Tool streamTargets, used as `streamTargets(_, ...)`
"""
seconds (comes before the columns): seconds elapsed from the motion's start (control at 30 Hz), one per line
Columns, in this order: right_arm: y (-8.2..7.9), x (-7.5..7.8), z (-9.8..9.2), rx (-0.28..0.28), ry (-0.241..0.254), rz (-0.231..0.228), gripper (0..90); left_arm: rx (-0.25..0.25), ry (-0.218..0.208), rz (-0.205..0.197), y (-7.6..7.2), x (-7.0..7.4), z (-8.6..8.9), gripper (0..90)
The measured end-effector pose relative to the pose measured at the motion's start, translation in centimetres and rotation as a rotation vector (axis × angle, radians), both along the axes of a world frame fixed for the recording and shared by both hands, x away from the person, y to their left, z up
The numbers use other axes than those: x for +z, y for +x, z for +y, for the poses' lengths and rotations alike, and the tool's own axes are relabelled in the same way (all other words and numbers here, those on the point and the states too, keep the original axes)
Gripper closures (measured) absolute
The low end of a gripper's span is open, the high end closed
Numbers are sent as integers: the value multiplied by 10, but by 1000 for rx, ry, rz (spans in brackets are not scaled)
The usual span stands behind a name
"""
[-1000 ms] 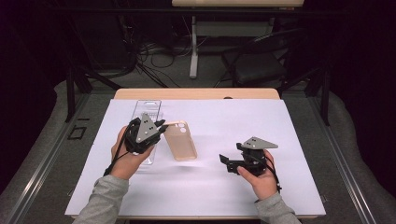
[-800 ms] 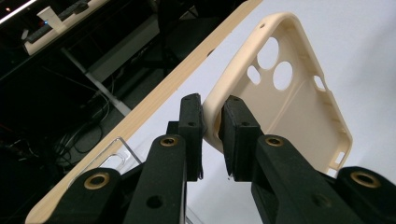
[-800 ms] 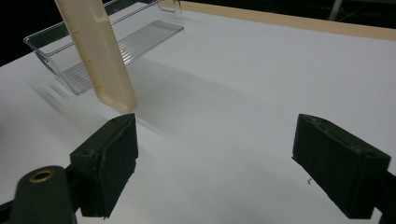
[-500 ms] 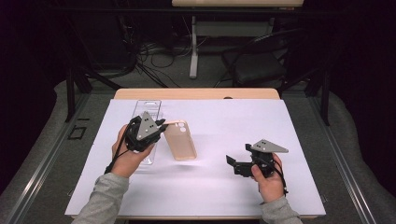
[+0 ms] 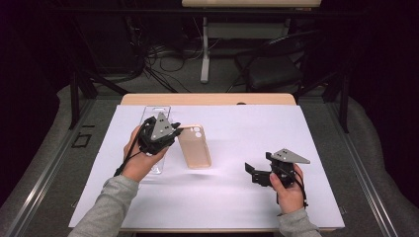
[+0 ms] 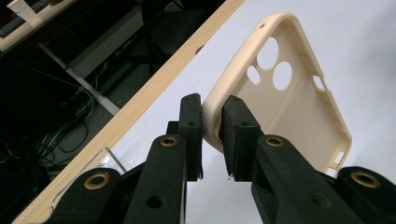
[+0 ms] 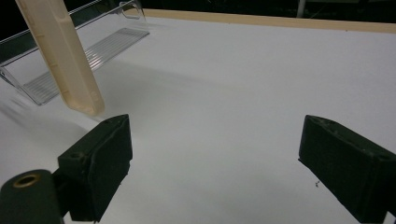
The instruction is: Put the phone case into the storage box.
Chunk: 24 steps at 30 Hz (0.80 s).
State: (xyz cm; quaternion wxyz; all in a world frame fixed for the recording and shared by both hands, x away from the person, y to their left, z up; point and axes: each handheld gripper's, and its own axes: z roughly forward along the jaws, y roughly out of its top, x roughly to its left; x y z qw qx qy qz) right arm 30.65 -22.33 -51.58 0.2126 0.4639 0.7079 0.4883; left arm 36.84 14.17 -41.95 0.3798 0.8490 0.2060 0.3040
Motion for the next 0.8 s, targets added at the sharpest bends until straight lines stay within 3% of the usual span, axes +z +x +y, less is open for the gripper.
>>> streamTargets(0.1,0,-1,0,2,-1,0,94,-8,2,9,4,3,-3,789)
streamTargets(0.4,0,-4,0,9,2,17,94,-37,74,12,13,16,-12,789)
streamTargets(0.8,2,-9,1,12,2,35,100,-21,88,33,28,22,-12,788)
